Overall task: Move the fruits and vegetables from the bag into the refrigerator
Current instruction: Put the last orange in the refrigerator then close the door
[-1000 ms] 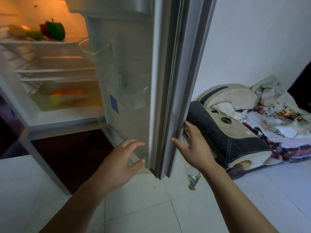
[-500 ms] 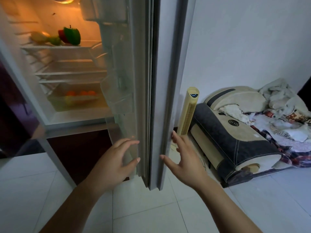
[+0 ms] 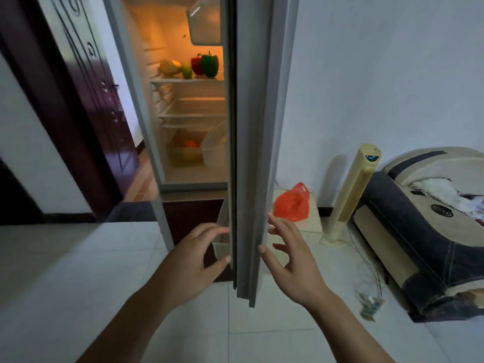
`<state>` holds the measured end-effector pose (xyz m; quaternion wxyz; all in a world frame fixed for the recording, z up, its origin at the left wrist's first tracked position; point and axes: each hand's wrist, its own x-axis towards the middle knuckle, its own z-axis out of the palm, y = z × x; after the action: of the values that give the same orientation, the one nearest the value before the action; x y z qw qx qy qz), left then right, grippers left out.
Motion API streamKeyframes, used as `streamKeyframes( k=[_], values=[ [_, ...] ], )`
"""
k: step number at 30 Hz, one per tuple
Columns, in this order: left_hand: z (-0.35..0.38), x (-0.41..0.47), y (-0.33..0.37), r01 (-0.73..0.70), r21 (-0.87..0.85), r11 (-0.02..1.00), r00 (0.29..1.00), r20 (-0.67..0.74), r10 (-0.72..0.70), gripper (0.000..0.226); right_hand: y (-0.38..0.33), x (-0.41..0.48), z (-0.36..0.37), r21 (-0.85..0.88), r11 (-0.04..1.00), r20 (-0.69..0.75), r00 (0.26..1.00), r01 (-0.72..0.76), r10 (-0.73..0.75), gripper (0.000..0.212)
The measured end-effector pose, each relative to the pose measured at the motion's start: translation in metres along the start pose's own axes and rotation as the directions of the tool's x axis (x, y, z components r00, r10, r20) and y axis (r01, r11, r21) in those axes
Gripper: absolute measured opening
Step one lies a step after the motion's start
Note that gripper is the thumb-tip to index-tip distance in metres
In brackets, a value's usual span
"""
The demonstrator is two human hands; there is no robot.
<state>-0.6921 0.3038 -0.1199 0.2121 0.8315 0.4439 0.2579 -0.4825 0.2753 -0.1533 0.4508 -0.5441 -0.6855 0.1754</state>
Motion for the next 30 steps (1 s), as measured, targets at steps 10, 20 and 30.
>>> streamKeyframes(
  k=[10, 20, 30],
  values=[
    [-0.077, 0.014, -0.073, 0.079, -0.007, 0.997, 0.967, -0.241, -0.078, 0.064, -0.028, 0.081, 0.093, -0.100, 0.984, 0.065, 0.988, 0.148, -0.142, 0.051],
    [-0.104, 0.077, -0.168, 0.180, -0.035, 0.983, 0.915, -0.362, -0.180, 0.097, -0.021, 0.229, 0.154, -0.131, 0.937, 0.146, 0.941, 0.324, -0.305, 0.050],
    [-0.146, 0.156, -0.258, 0.277, -0.076, 0.958, 0.869, -0.405, -0.284, 0.097, -0.002, 0.351, 0.203, -0.225, 0.814, 0.165, 0.844, 0.535, -0.510, 0.054]
  ],
)
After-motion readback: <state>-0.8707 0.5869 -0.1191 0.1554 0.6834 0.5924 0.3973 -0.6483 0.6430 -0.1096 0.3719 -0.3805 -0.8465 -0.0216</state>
